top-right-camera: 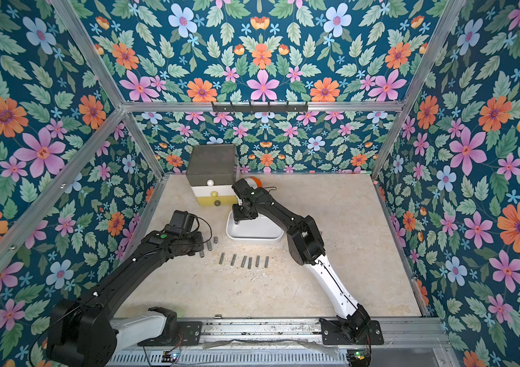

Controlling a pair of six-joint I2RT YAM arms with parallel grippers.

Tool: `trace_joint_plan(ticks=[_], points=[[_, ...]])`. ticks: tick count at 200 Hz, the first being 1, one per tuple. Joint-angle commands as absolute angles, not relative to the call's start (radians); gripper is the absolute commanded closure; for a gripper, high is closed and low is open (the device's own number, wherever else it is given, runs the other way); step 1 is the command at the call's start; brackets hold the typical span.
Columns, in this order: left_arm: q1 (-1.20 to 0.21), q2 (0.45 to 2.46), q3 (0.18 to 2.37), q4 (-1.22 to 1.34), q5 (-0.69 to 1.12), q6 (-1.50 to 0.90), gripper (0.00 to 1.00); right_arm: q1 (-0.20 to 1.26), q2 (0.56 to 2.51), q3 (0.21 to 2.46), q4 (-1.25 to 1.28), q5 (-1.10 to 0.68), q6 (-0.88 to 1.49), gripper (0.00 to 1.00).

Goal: Take out the socket from the storage box
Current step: Pick up the socket head from the storage box.

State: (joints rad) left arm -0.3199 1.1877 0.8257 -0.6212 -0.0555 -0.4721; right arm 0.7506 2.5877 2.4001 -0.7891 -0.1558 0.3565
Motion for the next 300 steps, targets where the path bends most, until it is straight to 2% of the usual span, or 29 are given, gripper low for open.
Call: trace_joint_plan(ticks=[1,60,116,131,179,231,258,300], points=[[-0.319,1.189,0.829,-0.615,-0.06,-0.468,0.57,0.748,2.598,2.397,-0.762,-0.172,0.45,0.48],[-0.319,1.19,0.827,-0.614,-0.06,-0.468,0.57,0.749,2.636,2.362,-0.754,-0.222,0.461,0.54],[-0.319,1.195,0.828,-0.615,-0.06,-0.468,0.57,0.748,2.648,2.362,-0.766,-0.235,0.458,0.69],[-0.319,1.194,0.83,-0.616,-0.061,-0.467,0.57,0.749,2.642,2.383,-0.77,-0.232,0.446,0.75],[-0.319,1.188,0.83,-0.618,-0.07,-0.47,0.57,0.738,2.498,2.326,-0.717,-0.23,0.43,0.83],[-0.319,1.186,0.828,-0.618,-0.072,-0.473,0.57,0.674,2.255,2.079,-0.675,-0.189,0.425,0.85],[-0.319,1.183,0.829,-0.617,-0.069,-0.473,0.57,0.608,2.043,1.79,-0.59,-0.119,0.427,0.86],[-0.319,1.178,0.829,-0.614,-0.061,-0.471,0.57,0.43,1.71,1.332,-0.479,-0.066,0.435,0.86]])
